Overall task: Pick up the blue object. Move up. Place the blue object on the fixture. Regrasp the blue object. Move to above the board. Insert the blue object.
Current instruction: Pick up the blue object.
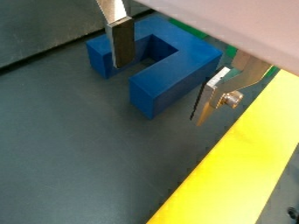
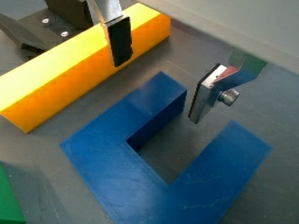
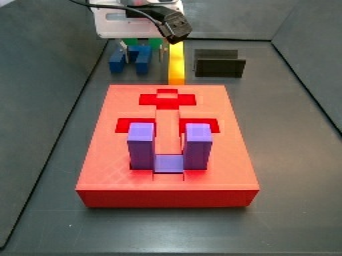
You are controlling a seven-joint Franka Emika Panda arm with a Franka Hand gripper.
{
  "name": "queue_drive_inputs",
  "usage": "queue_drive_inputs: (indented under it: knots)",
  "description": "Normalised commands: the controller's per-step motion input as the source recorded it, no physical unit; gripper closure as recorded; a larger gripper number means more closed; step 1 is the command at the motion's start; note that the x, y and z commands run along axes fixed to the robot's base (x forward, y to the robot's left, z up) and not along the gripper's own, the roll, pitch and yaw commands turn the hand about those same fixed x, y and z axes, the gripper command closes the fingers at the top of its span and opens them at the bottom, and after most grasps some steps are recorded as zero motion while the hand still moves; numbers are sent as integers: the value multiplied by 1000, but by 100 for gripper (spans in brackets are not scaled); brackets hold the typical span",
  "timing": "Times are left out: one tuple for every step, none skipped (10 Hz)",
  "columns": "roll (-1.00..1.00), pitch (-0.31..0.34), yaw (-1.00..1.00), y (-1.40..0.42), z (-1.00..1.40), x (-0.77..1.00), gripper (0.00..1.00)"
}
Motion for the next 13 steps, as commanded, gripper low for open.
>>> queue_drive_inputs:
  knots:
    - [-61,-36,-186,74,-126,0,0]
    - [-114,-59,-280,89,-86,-57,0]
    - [-164,-74,-334,60,-9,-26,0]
    - [-89,-39,-120,0,0,0,0]
    - [-66,-50,0,0,-94,0,0]
    - [-60,-61,0,0,-151,0,0]
    - [-60,-70,0,0,-183,-26,0]
    - [-11,-30,0,0,-111,0,0]
    - [6,0,0,0,0,0,0]
    - [44,0,0,0,0,0,0]
    - [0,0,0,0,0,0,0]
    - [0,0,0,0,0,0,100]
    - [0,0,0,0,0,0,100]
